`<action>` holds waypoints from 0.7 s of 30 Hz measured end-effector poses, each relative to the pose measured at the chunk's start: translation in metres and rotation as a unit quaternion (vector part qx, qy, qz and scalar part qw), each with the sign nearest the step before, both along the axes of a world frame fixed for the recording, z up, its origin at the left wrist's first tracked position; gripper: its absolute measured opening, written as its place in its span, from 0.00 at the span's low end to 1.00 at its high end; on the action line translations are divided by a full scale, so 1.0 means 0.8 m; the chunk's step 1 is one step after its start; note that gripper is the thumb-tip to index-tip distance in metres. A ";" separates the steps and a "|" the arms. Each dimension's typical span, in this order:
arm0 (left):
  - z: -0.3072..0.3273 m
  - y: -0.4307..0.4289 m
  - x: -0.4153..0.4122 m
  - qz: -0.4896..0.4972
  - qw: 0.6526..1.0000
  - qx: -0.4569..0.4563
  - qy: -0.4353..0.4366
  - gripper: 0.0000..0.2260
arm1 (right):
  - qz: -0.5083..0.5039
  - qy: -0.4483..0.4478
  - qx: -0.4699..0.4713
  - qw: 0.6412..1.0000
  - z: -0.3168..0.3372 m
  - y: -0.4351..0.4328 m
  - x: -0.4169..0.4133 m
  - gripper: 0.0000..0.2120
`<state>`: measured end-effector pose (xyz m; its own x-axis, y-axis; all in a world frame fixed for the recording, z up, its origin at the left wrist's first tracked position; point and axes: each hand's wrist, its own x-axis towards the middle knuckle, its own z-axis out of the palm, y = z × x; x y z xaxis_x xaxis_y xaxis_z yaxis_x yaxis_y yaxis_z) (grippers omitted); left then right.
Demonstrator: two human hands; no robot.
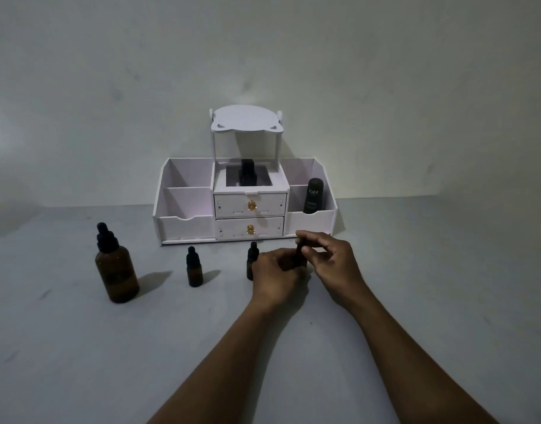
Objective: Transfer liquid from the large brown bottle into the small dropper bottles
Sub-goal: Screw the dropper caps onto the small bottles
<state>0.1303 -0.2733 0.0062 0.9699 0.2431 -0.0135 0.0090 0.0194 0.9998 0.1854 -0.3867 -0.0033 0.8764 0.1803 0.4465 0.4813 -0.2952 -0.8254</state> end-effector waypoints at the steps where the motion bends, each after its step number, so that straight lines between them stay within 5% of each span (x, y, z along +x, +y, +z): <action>1: 0.001 0.000 -0.001 0.000 1.000 -0.012 0.002 0.15 | 0.006 0.004 -0.003 1.000 0.001 0.000 0.000 0.16; 21: 0.005 0.002 0.000 0.003 1.000 -0.025 0.004 0.14 | -0.010 -0.025 -0.002 1.000 0.001 -0.006 0.000 0.13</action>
